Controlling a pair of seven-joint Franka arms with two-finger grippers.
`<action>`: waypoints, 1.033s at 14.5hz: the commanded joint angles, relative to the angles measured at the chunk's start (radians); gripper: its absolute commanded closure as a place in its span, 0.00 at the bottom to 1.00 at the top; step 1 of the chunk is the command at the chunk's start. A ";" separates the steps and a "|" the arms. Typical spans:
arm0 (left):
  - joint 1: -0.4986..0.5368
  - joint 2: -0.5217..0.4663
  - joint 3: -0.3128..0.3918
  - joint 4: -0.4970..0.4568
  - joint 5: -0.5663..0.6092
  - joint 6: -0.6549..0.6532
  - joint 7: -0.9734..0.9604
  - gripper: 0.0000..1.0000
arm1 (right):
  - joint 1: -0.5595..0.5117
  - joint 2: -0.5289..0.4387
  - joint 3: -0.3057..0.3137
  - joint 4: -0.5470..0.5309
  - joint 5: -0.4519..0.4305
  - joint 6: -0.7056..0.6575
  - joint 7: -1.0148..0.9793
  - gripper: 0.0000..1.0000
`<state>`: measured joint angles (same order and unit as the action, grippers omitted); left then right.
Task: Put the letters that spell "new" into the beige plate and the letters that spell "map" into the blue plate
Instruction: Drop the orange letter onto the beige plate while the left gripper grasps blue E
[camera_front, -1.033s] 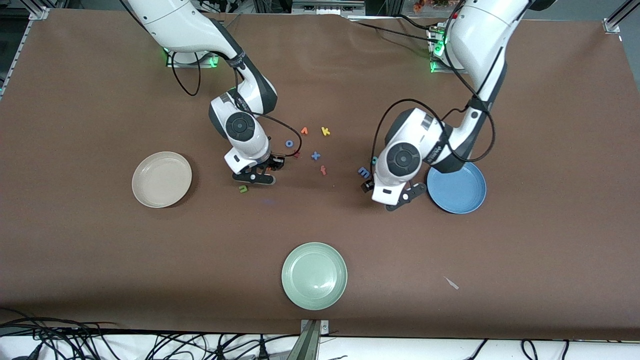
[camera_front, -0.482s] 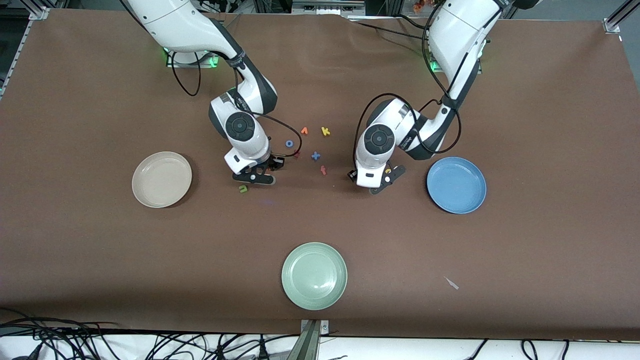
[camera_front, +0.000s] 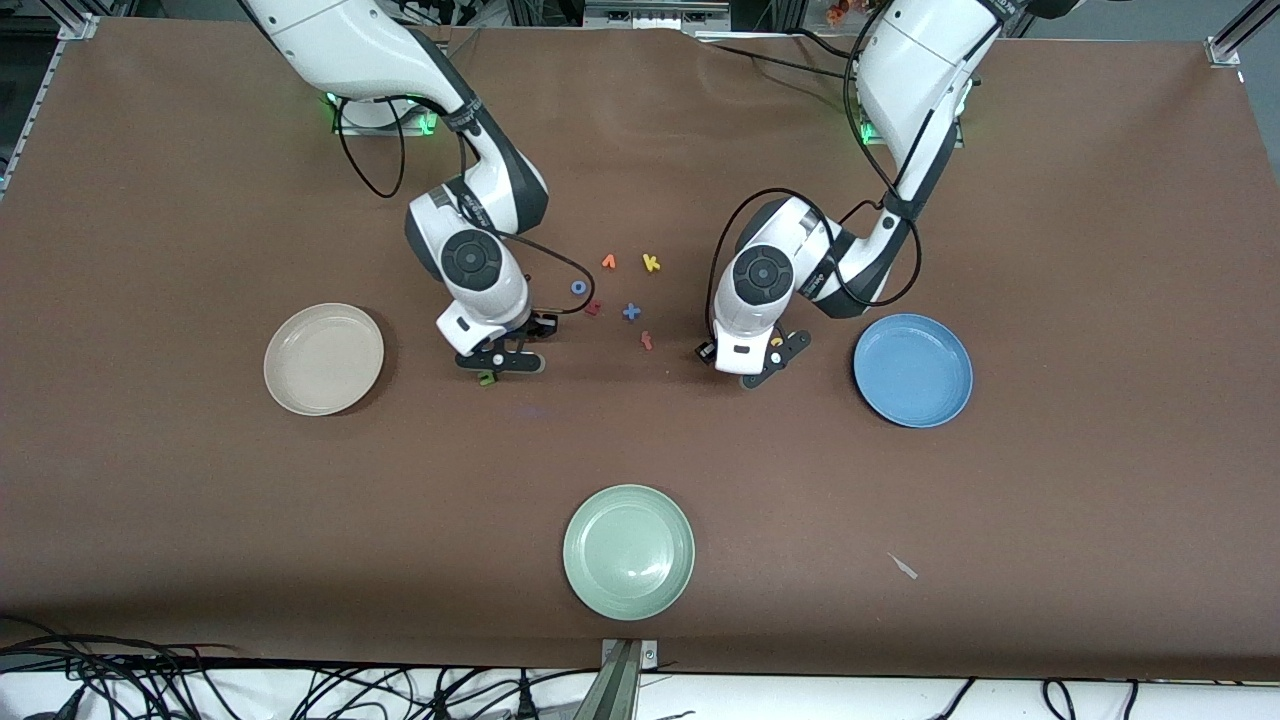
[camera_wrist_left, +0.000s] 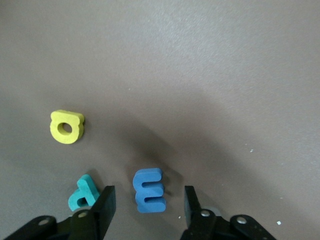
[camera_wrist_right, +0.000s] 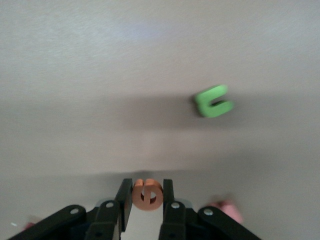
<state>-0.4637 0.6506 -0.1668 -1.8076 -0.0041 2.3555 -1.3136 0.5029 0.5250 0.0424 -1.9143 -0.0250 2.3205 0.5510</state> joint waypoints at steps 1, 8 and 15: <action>-0.003 -0.006 0.003 -0.018 -0.034 0.018 0.000 0.56 | -0.001 -0.089 -0.044 -0.054 -0.013 -0.055 -0.141 0.79; -0.001 0.004 0.001 -0.010 -0.053 0.036 0.010 0.97 | -0.001 -0.184 -0.237 -0.216 -0.013 0.028 -0.554 0.79; 0.063 -0.133 0.004 0.025 -0.040 -0.215 0.126 0.99 | -0.041 -0.155 -0.363 -0.207 -0.012 0.062 -0.850 0.78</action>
<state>-0.4380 0.5916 -0.1635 -1.7775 -0.0245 2.2361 -1.2744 0.4897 0.3772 -0.3033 -2.1040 -0.0254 2.3506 -0.2142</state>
